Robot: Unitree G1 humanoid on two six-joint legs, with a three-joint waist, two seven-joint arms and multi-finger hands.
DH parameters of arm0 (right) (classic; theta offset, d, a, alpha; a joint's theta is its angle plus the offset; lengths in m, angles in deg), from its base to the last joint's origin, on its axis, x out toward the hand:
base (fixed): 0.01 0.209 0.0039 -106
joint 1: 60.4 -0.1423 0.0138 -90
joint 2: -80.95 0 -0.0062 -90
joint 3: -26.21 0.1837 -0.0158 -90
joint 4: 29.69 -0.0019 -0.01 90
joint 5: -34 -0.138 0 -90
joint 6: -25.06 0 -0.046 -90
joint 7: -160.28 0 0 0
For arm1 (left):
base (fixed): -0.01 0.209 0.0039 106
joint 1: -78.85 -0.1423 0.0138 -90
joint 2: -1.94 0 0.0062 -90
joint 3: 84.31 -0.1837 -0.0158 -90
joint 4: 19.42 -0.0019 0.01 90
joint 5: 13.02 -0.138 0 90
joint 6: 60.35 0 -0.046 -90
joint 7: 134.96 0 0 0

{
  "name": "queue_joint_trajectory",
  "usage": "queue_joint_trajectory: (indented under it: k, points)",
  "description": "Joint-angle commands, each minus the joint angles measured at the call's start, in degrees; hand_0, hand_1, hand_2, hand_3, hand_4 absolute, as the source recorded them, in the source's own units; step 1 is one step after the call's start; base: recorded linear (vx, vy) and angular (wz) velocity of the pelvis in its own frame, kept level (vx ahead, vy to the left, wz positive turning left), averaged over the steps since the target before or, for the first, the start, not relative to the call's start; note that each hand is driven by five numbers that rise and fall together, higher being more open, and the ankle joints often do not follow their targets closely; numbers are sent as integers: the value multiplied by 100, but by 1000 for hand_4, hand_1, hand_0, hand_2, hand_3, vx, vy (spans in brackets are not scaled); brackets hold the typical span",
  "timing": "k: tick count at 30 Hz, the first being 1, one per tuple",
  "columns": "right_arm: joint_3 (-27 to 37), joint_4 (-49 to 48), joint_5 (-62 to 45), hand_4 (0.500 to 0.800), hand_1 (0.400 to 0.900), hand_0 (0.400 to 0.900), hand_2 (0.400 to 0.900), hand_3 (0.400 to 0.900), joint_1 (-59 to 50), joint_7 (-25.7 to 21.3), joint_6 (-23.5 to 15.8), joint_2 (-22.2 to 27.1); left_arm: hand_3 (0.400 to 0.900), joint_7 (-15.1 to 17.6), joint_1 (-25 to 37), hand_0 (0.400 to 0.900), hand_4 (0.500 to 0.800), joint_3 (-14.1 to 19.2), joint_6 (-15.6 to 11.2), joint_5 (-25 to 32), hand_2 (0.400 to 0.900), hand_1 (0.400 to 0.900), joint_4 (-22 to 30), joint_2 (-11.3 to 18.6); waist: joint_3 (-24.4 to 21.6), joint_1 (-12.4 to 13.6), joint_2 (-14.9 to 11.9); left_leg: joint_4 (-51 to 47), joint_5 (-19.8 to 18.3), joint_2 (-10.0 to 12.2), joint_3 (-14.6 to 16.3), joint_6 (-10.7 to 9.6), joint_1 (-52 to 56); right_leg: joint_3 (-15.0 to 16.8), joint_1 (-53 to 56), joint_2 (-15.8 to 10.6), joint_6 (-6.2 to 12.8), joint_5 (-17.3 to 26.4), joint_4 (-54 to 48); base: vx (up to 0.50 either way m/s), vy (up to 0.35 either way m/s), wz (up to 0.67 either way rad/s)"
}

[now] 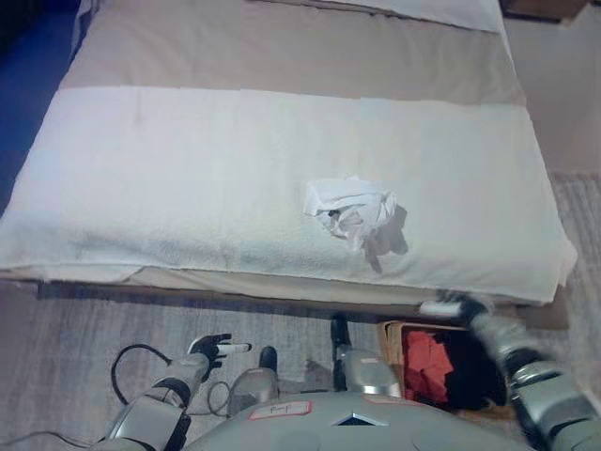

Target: Put the clothes on the bed into the basket.

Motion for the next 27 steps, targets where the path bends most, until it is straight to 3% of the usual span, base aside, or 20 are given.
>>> queue_joint_trajectory:
  k: [1, 8, 13, 27]
  points:
    - [-420, -58, 284, 800, 900, 900, 900, 900, -1181, -353, -303, 690, 900, 34, 253, 900, 800, -269, -128, -52, 900, 900, -168, 297, -121, 84, -158, 164, -267, -26, 133, -131, -117, 225, -273, -267, 321, -424, 431, 45, -14, -17]
    - [-1604, 270, 605, 800, 900, 900, 900, 900, -3341, -431, -288, 845, 900, 93, 69, 900, 800, -443, -154, 171, 900, 900, -192, 115, -24, 276, -42, 118, -253, -98, 155, -92, -143, 214, -319, -351, 327, -406, 421, 17, -7, -2]
    - [-2080, 764, 668, 800, 900, 900, 900, 900, -4405, -489, -284, 667, 900, 108, -38, 900, 800, -552, -180, 293, 900, 900, -150, 73, 127, 426, 108, 108, -144, -166, 96, -98, -317, 143, -416, -439, 324, -394, 440, -31, -10, 13]
    - [-2604, 1250, 906, 800, 900, 900, 900, 900, -5304, -600, -244, 257, 900, 146, -8, 900, 800, -921, -250, 452, 900, 900, 149, 131, 638, 708, 423, -2, 217, -277, -205, -146, -894, -62, -721, -606, 291, -298, 386, -51, -23, 19]
